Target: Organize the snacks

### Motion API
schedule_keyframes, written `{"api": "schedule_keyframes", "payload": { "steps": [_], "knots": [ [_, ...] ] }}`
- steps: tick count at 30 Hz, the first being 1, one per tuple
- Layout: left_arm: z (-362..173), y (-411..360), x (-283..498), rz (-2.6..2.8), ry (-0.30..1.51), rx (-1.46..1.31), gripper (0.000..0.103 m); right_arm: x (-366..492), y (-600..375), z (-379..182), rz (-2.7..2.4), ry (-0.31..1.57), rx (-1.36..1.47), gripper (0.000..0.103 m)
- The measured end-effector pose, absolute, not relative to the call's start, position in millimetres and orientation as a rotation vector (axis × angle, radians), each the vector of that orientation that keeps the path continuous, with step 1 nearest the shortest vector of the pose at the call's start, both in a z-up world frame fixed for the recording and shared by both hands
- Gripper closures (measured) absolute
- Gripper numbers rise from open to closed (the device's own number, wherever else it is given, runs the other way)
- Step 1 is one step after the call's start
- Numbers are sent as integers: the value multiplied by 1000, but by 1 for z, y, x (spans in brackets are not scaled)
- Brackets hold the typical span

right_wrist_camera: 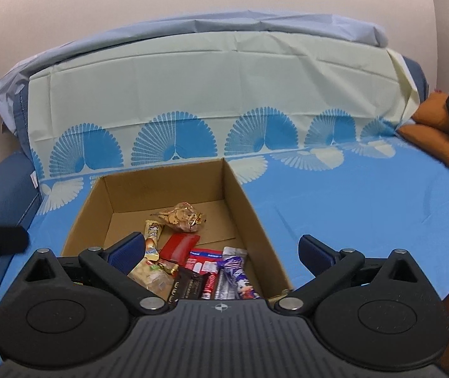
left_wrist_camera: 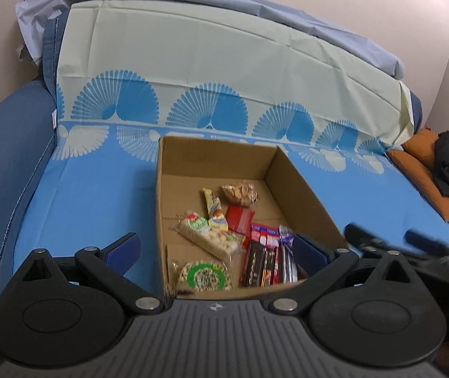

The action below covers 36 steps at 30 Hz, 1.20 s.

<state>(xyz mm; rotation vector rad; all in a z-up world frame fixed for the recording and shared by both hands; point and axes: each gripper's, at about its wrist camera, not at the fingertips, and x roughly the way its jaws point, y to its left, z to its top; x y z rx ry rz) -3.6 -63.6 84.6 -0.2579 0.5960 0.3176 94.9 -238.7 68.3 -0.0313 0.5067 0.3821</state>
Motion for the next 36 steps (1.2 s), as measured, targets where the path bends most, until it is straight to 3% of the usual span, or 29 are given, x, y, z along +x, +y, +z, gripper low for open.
{"api": "schedule_keyframes", "payload": {
  "steps": [6, 12, 36],
  "knots": [
    [58, -71, -8, 312, 666, -283, 1, 67, -251, 62, 408, 449, -104, 1],
    [37, -80, -6, 316, 714, -274, 1, 75, -252, 47, 400, 519, -57, 1],
    [28, -81, 3, 339, 738, -268, 1, 83, -242, 38, 427, 560, -82, 1]
  ]
}}
